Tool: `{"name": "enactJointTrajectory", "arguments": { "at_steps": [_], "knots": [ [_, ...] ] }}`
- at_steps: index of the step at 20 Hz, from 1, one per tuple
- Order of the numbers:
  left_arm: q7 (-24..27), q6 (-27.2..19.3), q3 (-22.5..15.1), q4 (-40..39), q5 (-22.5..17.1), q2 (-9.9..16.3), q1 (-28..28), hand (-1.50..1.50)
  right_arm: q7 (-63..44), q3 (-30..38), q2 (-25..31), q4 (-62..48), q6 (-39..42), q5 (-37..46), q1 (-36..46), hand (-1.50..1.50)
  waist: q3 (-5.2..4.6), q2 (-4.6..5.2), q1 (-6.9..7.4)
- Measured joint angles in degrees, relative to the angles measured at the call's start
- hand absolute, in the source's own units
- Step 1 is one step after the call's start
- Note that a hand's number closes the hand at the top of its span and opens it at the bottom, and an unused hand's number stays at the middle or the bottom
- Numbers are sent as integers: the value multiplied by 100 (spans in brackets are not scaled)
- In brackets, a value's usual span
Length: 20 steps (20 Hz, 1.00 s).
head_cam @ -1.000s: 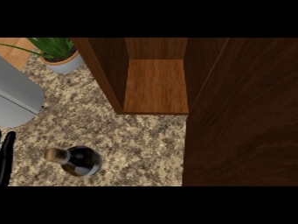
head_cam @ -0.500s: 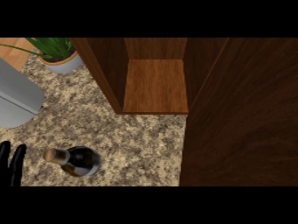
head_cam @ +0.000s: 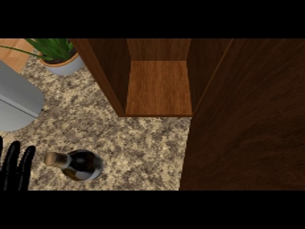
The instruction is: Pick up the wine, place it into the cabinet and close the cabinet
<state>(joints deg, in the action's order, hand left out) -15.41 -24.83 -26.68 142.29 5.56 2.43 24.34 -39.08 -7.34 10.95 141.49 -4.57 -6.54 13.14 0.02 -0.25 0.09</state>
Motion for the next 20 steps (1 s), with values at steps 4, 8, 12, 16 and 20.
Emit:
{"name": "enactJointTrajectory", "arguments": {
  "at_steps": [4,8,12,16,20],
  "knots": [
    [-157,-201,57,-42,56,90,-196,-150,-430,211,127,57,-101,7,326,-150,1,-3,-25],
    [-359,-421,112,-93,119,148,-397,-150,-859,289,202,81,-247,38,762,-150,1,-4,-27],
    [-400,-564,368,-208,152,193,-622,-150,-1095,347,248,111,-298,69,944,-150,-1,0,-37],
    [-404,-686,596,-308,221,218,-778,-150,-1339,474,320,123,-325,84,1180,-150,-1,3,-36],
    [-308,-731,759,-406,255,254,-764,-150,-1467,521,335,124,-338,97,1340,-150,-2,4,-27]
  ]
}}
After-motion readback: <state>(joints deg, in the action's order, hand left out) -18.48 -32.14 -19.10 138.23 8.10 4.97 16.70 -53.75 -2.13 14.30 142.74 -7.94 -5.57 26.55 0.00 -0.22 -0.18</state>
